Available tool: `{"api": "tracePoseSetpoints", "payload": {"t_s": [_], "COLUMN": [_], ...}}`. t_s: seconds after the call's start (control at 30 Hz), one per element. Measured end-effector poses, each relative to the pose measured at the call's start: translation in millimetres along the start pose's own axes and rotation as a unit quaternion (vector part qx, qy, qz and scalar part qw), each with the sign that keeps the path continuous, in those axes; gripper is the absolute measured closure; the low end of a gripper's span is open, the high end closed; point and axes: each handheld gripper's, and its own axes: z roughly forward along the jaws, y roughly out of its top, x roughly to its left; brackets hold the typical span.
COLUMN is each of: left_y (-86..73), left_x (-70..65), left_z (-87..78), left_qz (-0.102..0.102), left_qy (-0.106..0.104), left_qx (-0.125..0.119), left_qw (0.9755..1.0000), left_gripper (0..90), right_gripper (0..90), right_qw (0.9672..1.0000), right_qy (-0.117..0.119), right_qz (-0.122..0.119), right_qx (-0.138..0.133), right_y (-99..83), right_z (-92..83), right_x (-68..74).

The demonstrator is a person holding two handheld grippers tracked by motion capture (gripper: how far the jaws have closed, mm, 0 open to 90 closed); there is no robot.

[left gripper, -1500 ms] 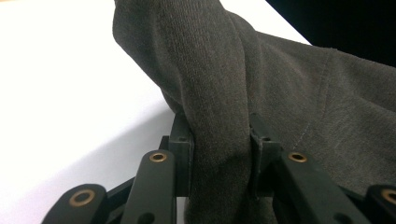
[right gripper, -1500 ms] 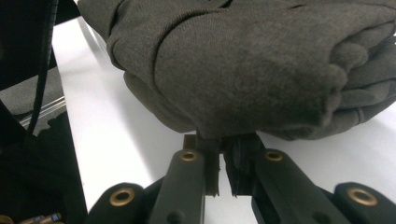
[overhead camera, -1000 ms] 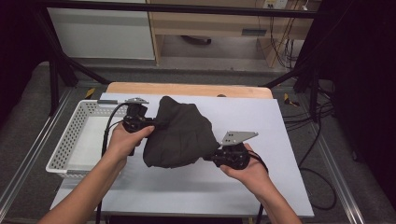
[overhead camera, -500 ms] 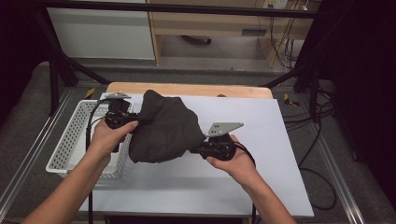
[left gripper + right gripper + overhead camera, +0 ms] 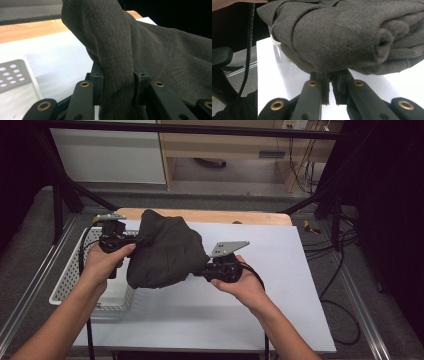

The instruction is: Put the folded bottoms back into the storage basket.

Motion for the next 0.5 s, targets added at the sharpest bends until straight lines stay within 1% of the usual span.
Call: {"api": "tracePoseSetpoints", "payload": {"t_s": [0.2, 0.3, 0.5], "left_y": [2.6, 3.0, 2.0], "left_x": [4.1, 7.2, 14.9], "left_z": [-7.3, -11.4, -20.0], "left_qz": [-0.005, 0.000, -0.005], "left_qy": [0.005, 0.008, 0.015], "left_qx": [-0.009, -0.011, -0.017], "left_qw": [0.9999, 0.9999, 0.9997], "left_gripper": [68.8, 68.7, 68.7], "right_gripper": [85.0, 85.0, 84.9], "right_qw": [1.0000, 1.0000, 0.9999], "right_qy": [-0.001, -0.002, -0.001], "right_qz": [-0.003, -0.006, -0.009], "right_qx": [-0.002, -0.003, -0.006], "right_y": [9.3, 13.2, 20.9], "right_z": [4.2, 7.3, 16.5], "right_x": [-1.3, -0.1, 2.0]}}
